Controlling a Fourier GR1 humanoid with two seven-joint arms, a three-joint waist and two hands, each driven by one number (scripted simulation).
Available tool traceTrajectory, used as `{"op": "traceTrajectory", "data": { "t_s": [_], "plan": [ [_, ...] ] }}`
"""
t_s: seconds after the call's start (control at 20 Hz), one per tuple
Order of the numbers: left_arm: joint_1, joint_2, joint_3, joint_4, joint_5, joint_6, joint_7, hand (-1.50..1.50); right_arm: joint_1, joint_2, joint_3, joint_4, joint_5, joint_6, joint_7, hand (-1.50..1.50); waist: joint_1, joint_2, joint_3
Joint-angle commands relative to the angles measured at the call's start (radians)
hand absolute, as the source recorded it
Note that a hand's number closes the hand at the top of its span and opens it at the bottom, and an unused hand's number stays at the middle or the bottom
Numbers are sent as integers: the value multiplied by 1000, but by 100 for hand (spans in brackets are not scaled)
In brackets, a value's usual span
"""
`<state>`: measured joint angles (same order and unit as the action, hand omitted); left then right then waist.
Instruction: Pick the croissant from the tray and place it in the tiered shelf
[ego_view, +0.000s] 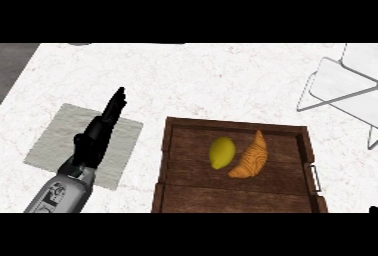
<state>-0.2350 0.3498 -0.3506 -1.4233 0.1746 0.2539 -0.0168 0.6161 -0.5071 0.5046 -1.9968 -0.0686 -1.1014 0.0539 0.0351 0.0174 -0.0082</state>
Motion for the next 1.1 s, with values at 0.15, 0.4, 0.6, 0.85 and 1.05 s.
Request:
{"op": "traceTrajectory", "data": {
  "t_s": [0.15, 0.4, 0.6, 0.85, 1.05],
  "plan": [
    [-27, -39, -29, 13, -38, 22, 18, 0, 0, -235, 35, -111, 134, -32, 373, -150, 19, 8, -3],
    [-52, -58, -27, 15, -43, 24, 32, 0, -78, -263, 34, -155, 266, -7, 615, -150, 14, 4, -1],
    [-7, -48, -29, -3, -39, 8, 13, 0, -137, -233, 27, -164, 410, 30, 775, -150, 19, 1, -2],
    [9, -19, -8, -18, -41, -3, 22, 0, -185, -191, 9, -194, 615, 139, 1009, -150, 4, -9, -1],
    [-14, -5, 27, -35, -26, -10, 62, 0, -312, -87, -22, -201, 750, 263, 1210, -150, -4, -13, 1]
  ]
}}
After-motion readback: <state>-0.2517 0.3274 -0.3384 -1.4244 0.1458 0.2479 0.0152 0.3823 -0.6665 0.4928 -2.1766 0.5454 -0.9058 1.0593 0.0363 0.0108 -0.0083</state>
